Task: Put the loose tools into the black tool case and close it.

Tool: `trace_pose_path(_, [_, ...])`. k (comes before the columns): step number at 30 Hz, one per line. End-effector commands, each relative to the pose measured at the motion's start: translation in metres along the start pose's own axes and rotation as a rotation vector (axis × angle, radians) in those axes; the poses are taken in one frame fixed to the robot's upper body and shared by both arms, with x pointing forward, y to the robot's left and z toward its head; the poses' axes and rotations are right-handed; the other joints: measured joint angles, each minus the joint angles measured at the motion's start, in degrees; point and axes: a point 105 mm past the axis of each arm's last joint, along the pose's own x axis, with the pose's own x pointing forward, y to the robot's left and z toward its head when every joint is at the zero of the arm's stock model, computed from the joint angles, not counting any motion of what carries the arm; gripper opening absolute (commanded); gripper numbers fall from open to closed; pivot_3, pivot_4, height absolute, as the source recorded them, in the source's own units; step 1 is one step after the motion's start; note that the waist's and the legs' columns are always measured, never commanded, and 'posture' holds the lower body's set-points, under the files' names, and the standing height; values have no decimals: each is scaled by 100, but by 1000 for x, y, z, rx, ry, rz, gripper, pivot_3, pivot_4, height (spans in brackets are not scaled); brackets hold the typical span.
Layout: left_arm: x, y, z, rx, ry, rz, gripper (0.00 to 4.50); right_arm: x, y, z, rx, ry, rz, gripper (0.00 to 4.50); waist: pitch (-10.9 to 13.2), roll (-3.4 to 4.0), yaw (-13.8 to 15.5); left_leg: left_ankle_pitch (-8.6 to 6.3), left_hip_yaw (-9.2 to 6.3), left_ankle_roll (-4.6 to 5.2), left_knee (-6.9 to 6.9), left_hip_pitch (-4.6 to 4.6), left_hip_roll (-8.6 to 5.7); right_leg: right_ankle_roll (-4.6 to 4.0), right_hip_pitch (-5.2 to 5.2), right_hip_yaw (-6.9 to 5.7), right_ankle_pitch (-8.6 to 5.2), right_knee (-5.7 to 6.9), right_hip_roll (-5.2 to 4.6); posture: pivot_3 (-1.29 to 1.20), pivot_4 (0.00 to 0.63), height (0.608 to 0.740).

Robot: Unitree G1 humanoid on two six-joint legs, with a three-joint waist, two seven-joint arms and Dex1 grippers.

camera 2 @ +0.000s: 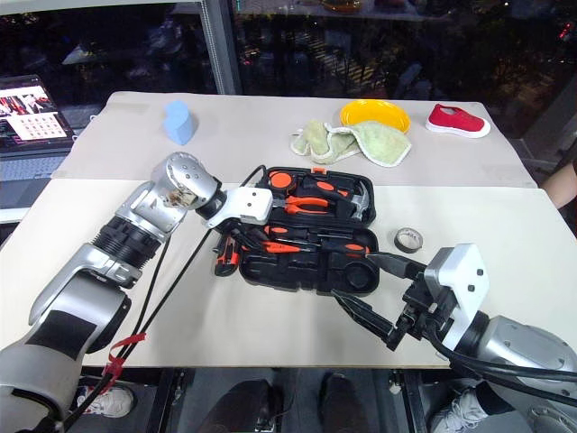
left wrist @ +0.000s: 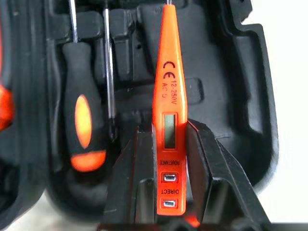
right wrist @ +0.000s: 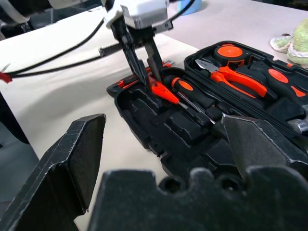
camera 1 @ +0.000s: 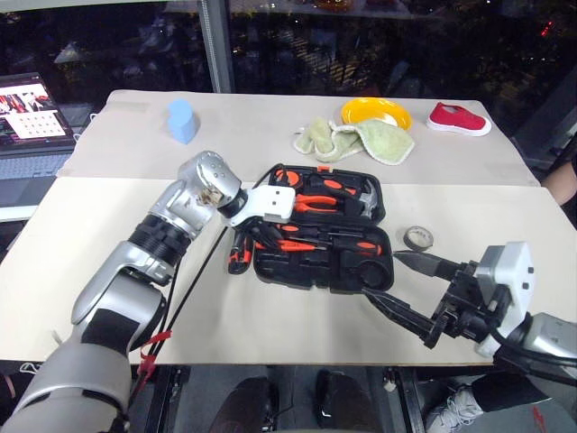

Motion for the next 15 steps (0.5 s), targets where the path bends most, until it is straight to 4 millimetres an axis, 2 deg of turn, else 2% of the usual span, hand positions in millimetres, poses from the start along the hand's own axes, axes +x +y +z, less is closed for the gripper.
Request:
trace_pose_path(1, [5,2,5,-9,12,22,412,0,6,7,-34,-25,3,4500,0,0,6,0,0,0,1,1,0,0,1,0,0,1,0,0,150,740])
trace_pose_path(6, [10,12,9,-4,21,54,412,0,4,7,-33,-34,-11,4500,-1,-1,42,-1,-1,2,9,5,0,3,10,-1,0,1,0,0,150,740])
trace_pose_path(15, [18,10,19,-47,-1,7,412,1,2,7,-31,-45,-31,4500,-1,-1,68,-1,0,4,12,5,0,4,9,-2,0,2,1,0,150,740])
